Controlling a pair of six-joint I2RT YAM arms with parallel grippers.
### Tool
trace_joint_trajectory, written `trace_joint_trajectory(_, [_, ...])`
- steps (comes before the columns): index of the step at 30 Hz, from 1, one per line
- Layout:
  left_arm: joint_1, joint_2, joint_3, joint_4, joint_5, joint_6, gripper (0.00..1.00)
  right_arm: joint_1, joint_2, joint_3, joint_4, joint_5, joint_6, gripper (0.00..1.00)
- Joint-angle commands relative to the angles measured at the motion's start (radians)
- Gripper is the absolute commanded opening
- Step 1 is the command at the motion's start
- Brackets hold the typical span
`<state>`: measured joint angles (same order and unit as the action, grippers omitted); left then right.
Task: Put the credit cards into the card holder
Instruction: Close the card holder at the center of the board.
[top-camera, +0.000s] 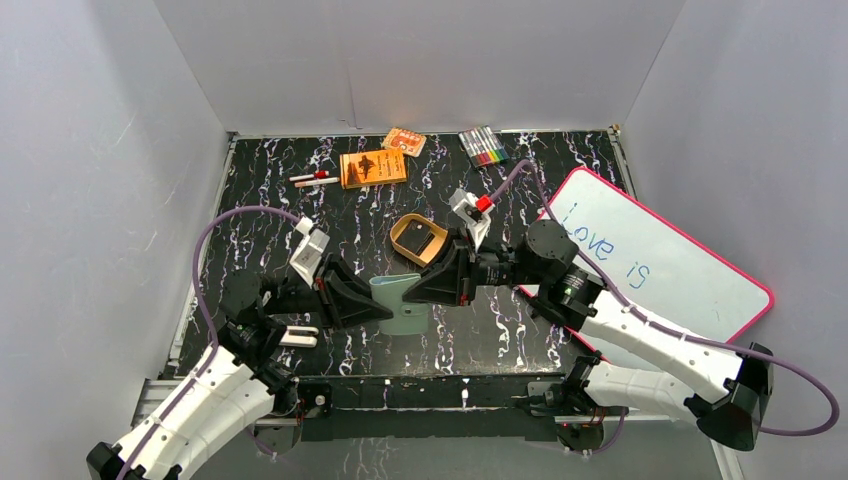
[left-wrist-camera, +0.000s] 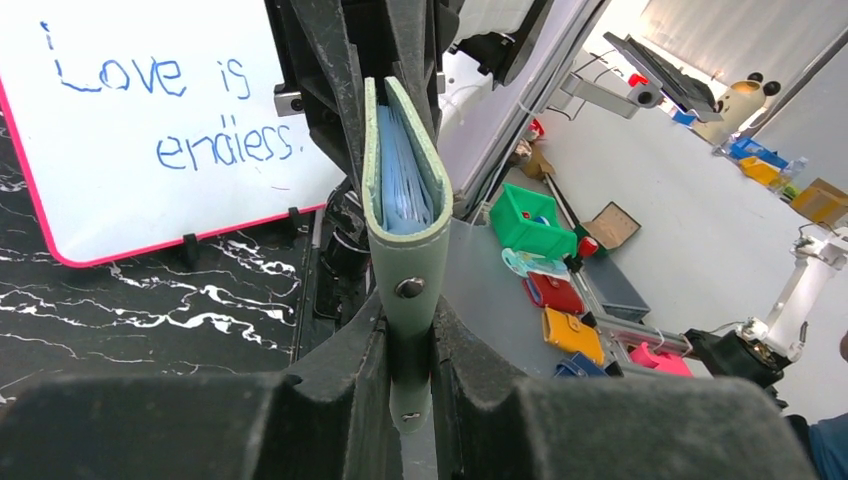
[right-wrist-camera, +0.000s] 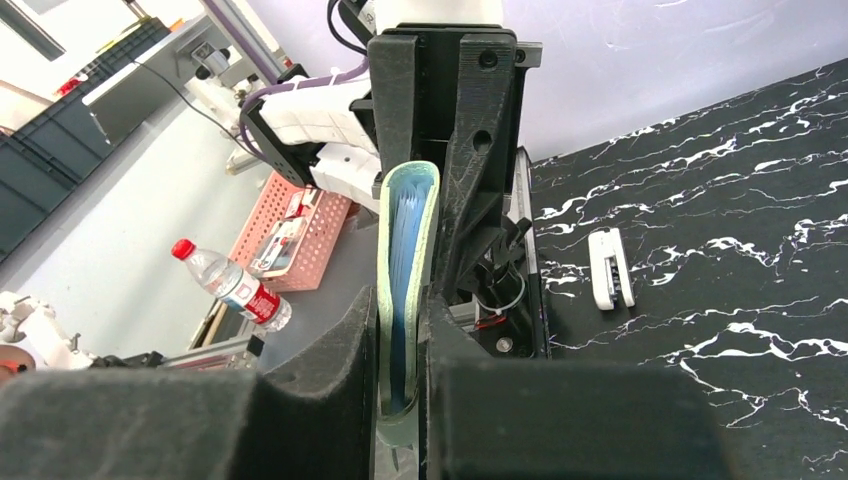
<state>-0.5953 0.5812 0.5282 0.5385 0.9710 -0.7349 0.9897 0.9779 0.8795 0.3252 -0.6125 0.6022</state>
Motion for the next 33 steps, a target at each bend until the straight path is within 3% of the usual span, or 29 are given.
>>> trace_joint_trajectory(1, [-0.005, -0.001, 0.009, 0.037, 0.027, 0.001, 0.21, 0.001, 0.002, 0.018, 0.113, -0.042, 0.027, 0.06])
trace_joint_trajectory(3, [-0.004, -0.001, 0.009, 0.015, 0.018, 0.006, 0.41, 0.001, -0.013, 0.010, 0.121, -0.032, 0.021, 0.00])
trace_joint_trajectory(5, [-0.004, -0.008, 0.003, -0.017, -0.007, 0.001, 0.59, 0.001, -0.028, 0.005, 0.117, -0.009, 0.013, 0.00])
trace_joint_trajectory(7, [-0.004, -0.019, -0.019, -0.017, -0.028, -0.019, 0.68, 0.001, -0.044, 0.000, 0.105, 0.027, -0.002, 0.00])
trace_joint_trajectory(11, [-0.004, -0.032, -0.064, 0.018, -0.065, -0.059, 0.70, 0.001, -0.077, -0.017, 0.068, 0.143, -0.034, 0.00])
trace_joint_trajectory(16, [-0.004, -0.006, -0.093, 0.068, -0.127, -0.098, 0.70, 0.000, -0.092, -0.039, 0.040, 0.250, -0.039, 0.00])
trace_joint_trajectory(25, [-0.004, 0.072, -0.121, 0.261, -0.184, -0.197, 0.68, 0.001, -0.066, -0.071, 0.072, 0.276, -0.002, 0.00])
trace_joint_trajectory(27, [-0.004, 0.082, -0.124, 0.274, -0.175, -0.202, 0.62, 0.001, -0.068, -0.074, 0.074, 0.282, -0.001, 0.00])
trace_joint_trajectory(31, [-0.004, 0.082, -0.136, 0.284, -0.156, -0.205, 0.29, 0.001, -0.075, -0.081, 0.074, 0.312, 0.000, 0.00])
trace_joint_trajectory(33, [-0.004, 0.076, -0.140, 0.285, -0.148, -0.206, 0.22, 0.001, -0.074, -0.083, 0.076, 0.320, 0.001, 0.00])
